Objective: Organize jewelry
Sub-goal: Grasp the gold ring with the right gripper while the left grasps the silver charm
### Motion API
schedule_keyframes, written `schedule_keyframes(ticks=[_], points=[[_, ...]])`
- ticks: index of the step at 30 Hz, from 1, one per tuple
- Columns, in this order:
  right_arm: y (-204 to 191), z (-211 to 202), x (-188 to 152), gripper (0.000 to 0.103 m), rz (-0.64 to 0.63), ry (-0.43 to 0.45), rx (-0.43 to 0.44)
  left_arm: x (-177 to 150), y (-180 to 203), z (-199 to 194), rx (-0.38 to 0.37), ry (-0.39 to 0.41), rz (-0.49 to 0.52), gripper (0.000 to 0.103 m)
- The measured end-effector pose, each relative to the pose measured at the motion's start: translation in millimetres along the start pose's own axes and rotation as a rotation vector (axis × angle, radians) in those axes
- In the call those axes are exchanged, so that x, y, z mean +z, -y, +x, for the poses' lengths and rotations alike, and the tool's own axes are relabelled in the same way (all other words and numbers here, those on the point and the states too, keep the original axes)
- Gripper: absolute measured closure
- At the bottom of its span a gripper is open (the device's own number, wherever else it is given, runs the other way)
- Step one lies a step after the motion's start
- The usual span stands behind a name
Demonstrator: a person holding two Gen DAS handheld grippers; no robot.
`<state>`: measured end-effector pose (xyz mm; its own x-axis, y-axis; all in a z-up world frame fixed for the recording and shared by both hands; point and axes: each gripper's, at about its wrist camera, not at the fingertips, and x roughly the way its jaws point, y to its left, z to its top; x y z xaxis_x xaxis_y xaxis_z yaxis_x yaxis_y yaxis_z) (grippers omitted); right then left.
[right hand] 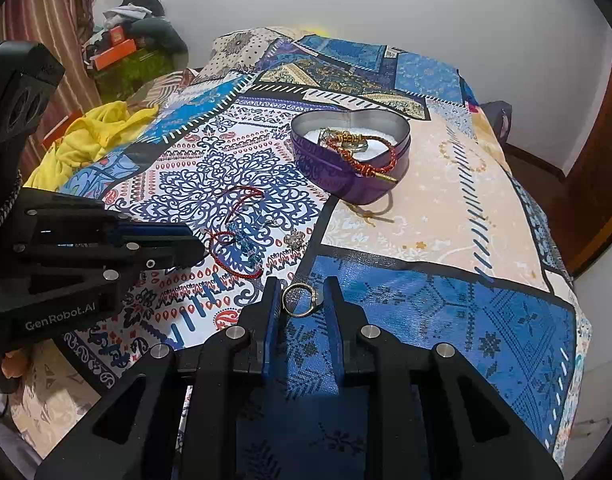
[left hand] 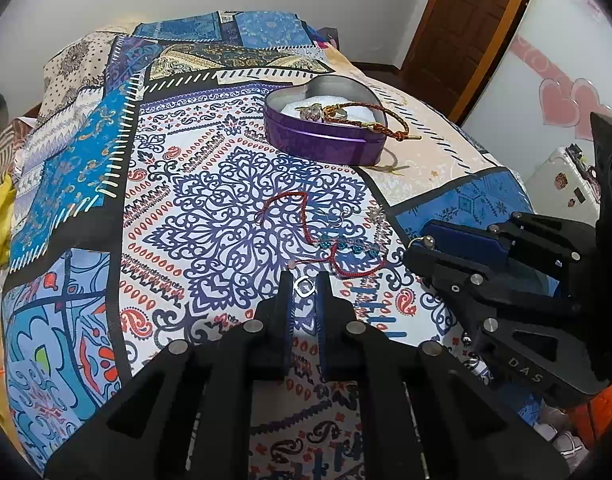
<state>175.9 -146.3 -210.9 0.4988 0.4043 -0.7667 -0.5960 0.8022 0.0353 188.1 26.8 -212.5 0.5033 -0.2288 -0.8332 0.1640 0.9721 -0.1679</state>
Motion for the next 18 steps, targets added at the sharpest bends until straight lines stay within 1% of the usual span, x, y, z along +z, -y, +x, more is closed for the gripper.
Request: schedule_keyframes(ticks=[4,8,18], points=[[4,-5,4,0.084,0.015,0.017,0.001,1,-1,-5,-0.003,0.004,-0.011,0.094],[8,-17,10,0.084,0.026,0.052,-0.009,4,-1,-12,-0.002,0.023,-0.012,0.094],[19,-49,28,0.084,0.055,0.152,-0.039,24,7,-48,-0.014,0.118,-0.007,0.094]])
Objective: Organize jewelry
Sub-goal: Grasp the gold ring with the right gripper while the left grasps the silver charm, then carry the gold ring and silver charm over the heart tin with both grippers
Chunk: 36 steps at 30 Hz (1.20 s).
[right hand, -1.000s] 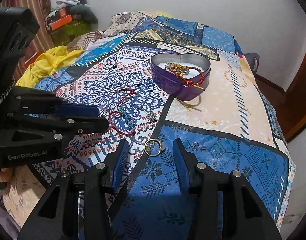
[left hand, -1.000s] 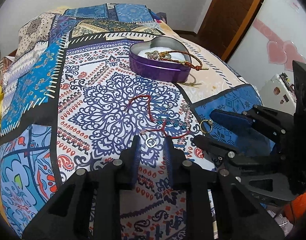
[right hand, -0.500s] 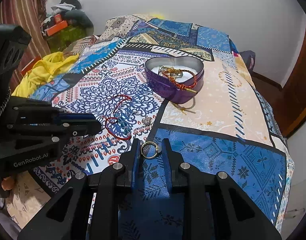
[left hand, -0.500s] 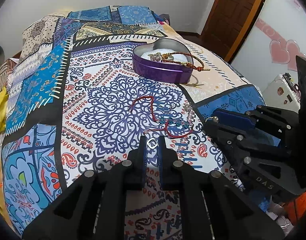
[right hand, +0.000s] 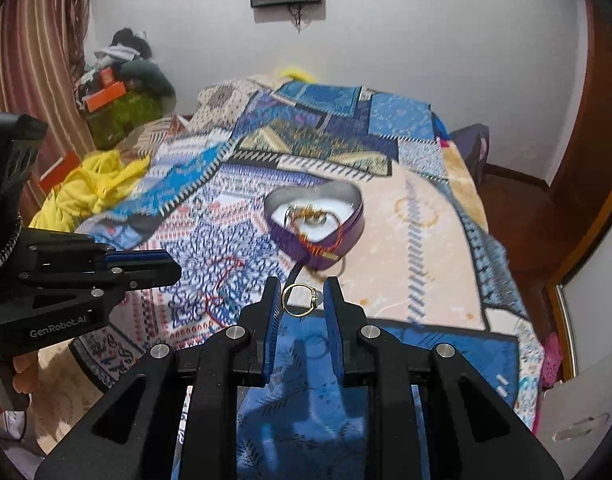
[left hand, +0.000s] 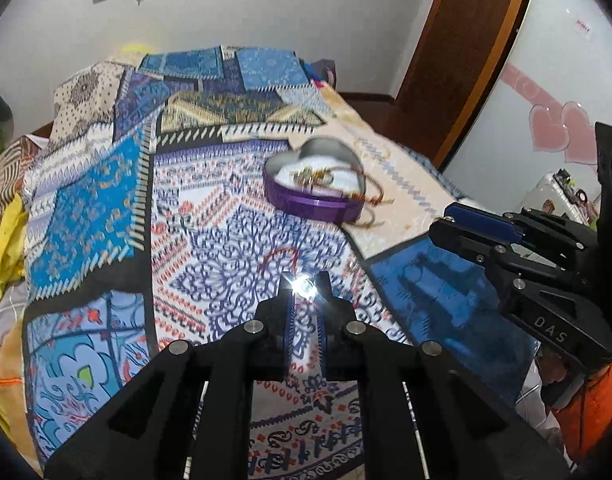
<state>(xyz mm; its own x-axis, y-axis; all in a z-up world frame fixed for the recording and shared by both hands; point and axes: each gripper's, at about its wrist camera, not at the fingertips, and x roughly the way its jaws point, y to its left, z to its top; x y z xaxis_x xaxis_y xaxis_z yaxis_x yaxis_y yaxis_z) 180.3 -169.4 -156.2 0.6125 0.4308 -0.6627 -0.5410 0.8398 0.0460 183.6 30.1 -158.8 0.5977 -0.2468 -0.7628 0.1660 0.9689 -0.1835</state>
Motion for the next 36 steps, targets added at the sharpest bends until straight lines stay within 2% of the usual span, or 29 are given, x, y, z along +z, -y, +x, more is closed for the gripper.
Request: schedule_keyframes(ticks=[9,16,26,36], points=[[8,-14,21,0.083,0.019,0.077,-0.015,29,10,-23,0.009,0.103,0.029,0.094],[17,-15,35,0.083,0.046,0.118,-0.015,47,10,-21,0.004,0.140,0.033,0.094],[26,12,47,0.083,0.071,0.097,-0.001,66,5,-2,0.007,0.143,0.033,0.094],[44,55,61,0.083,0.125,0.013,0.047,78,-3,43,0.003,0.076,0.026,0.094]])
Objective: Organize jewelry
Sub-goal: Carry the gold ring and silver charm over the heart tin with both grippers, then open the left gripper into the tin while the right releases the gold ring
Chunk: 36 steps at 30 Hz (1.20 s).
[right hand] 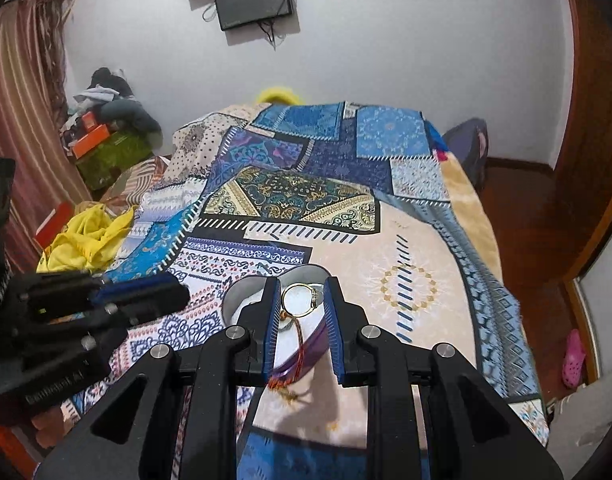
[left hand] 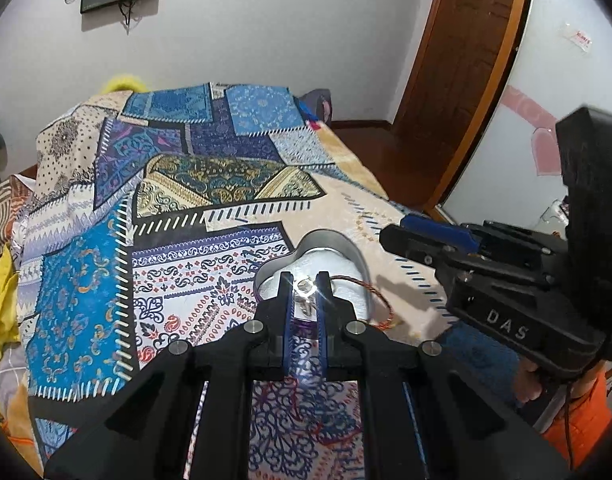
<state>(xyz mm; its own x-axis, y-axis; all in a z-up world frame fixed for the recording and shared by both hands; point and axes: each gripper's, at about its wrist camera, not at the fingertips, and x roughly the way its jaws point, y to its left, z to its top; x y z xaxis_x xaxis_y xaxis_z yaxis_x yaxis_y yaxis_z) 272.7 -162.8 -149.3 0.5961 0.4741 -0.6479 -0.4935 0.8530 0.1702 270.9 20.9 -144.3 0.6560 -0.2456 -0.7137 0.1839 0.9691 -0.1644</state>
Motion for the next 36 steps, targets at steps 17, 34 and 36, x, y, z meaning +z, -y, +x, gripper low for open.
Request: schedule_keyframes(ticks=[17,34,36], points=[[5,39,2,0.083,0.009,-0.122,0.060,-1,-8,44,-0.018,-0.082,-0.006,0.094],[1,19,6,0.066,-0.016,-0.093,0.011,2,-15,20,-0.001,-0.053,-0.020,0.094],[-2,11,7,0.066,-0.032,-0.074,0.000,2,-17,13,0.005,-0.046,-0.025,0.092]])
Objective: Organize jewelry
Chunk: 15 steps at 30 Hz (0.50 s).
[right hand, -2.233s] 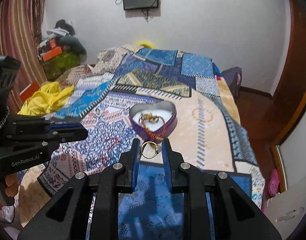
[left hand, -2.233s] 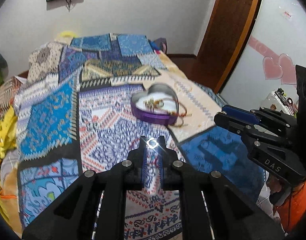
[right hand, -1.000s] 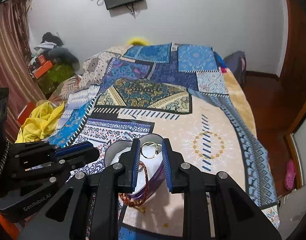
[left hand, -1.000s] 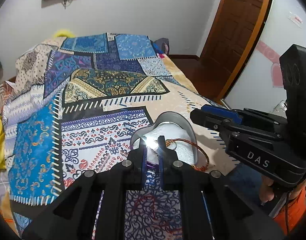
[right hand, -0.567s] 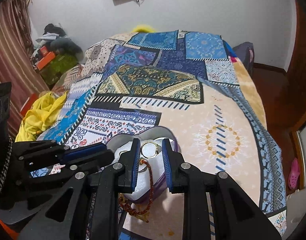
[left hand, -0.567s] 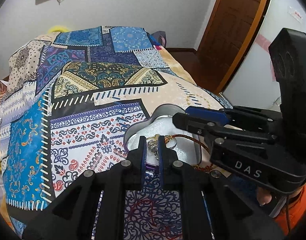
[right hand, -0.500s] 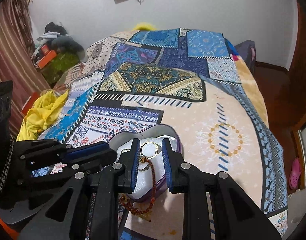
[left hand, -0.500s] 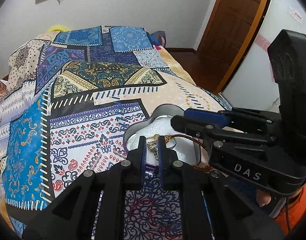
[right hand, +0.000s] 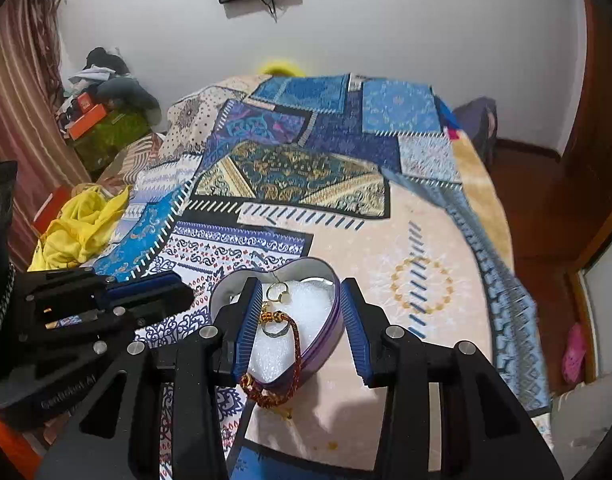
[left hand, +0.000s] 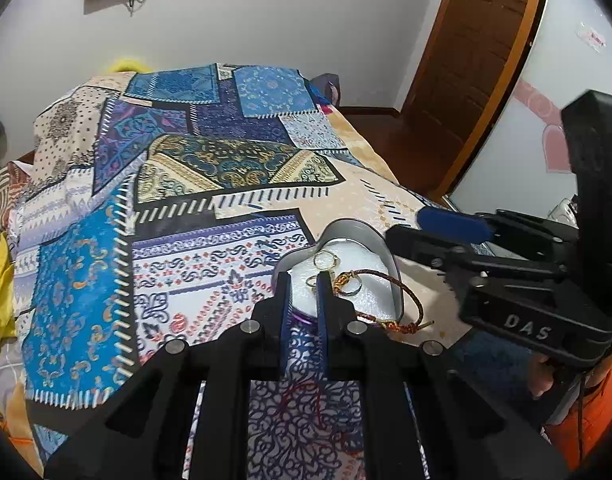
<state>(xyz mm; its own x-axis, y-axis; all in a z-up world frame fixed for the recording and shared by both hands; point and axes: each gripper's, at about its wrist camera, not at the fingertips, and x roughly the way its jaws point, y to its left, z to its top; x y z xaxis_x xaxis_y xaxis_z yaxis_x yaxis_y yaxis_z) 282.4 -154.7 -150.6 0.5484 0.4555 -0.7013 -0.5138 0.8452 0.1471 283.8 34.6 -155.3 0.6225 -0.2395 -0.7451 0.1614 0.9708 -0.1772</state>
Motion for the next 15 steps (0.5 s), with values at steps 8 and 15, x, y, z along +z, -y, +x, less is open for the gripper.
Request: schedule_keyframes(ticks=[8,15], points=[[-15,-29,-3,0.066,-0.052,0.066,-0.036,-7,-7,-31,0.023,0.022,-0.016,0.078],[-29,-42,-20,0.066,-0.102,0.073,-0.063,-26,-10,-47,0.036,0.005,-0.025,0.066]])
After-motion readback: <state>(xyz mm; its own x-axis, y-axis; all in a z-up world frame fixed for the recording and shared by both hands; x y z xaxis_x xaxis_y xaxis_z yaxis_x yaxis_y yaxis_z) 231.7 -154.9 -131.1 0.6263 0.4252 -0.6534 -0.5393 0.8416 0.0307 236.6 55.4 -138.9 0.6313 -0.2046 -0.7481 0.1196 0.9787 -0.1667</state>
